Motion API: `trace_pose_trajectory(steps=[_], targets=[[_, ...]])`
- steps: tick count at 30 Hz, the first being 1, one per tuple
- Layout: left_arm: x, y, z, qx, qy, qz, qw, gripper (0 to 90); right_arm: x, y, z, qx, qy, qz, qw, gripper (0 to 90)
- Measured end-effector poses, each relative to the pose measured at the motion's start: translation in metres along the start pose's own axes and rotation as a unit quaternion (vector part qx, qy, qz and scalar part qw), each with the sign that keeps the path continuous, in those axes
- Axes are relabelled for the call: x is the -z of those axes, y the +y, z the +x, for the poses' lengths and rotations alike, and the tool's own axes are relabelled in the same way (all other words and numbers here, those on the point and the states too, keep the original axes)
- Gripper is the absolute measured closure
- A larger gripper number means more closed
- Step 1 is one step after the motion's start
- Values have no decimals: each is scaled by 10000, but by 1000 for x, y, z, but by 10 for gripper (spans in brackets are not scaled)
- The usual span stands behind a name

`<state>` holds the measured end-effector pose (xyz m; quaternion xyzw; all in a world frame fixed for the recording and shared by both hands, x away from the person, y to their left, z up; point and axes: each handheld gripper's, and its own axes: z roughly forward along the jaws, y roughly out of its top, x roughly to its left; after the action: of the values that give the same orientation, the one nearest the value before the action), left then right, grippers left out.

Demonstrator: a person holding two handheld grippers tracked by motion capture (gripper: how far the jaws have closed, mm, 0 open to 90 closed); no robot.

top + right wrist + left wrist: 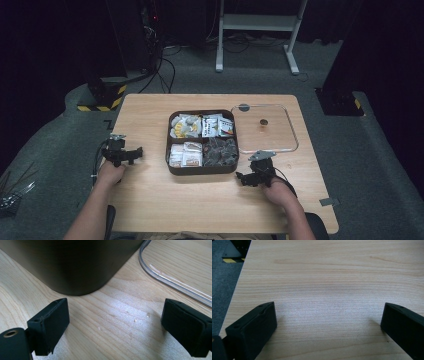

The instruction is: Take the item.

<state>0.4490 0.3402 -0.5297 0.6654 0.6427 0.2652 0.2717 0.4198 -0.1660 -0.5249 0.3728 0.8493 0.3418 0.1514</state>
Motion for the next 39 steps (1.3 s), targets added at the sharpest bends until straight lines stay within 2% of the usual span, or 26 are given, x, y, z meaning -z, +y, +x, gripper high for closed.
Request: trace_pose_trajectory(steps=[5, 32, 36, 39], targets=[[-1, 1, 0, 64, 37, -16, 10000, 8, 0, 0, 0, 13, -10, 9, 10000, 80], [-1, 1, 0, 118, 126, -11, 9999, 12, 0, 0, 0, 16, -8, 7, 10000, 79], [0, 2, 0, 93, 141, -17, 9999, 24, 0, 0, 0, 16, -9, 6, 10000, 79], [1, 3, 1, 106, 117, -17, 9999, 79, 0, 0, 0, 15, -8, 7, 10000, 79]])
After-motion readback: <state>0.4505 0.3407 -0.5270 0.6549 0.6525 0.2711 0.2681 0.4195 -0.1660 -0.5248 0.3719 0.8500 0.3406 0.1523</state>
